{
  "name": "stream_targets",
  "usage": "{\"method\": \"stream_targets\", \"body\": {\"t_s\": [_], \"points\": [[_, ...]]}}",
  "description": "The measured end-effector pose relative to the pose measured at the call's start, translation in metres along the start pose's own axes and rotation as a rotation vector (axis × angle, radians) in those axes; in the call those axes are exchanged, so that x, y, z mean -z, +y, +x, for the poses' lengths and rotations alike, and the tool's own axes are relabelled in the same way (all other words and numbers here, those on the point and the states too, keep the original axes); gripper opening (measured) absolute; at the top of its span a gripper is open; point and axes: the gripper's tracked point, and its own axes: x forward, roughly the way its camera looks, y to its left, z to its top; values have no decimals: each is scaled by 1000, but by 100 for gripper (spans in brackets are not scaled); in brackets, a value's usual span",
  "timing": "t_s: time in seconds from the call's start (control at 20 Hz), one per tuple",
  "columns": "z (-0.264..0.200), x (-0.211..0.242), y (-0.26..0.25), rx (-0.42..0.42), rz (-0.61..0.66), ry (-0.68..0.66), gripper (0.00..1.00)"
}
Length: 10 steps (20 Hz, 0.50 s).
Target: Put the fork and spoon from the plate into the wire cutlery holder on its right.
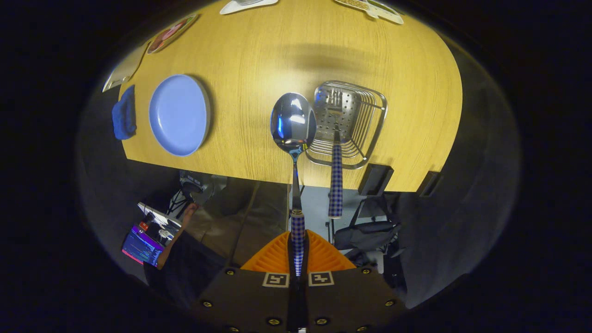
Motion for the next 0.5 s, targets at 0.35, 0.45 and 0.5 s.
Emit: {"method": "stream_targets", "body": {"t_s": [0.35, 0.45, 0.5], "points": [[12, -10, -16, -27, 96, 31, 1], [8, -13, -22, -14, 109, 46, 1], [8, -14, -23, -9, 105, 55, 1]]}}
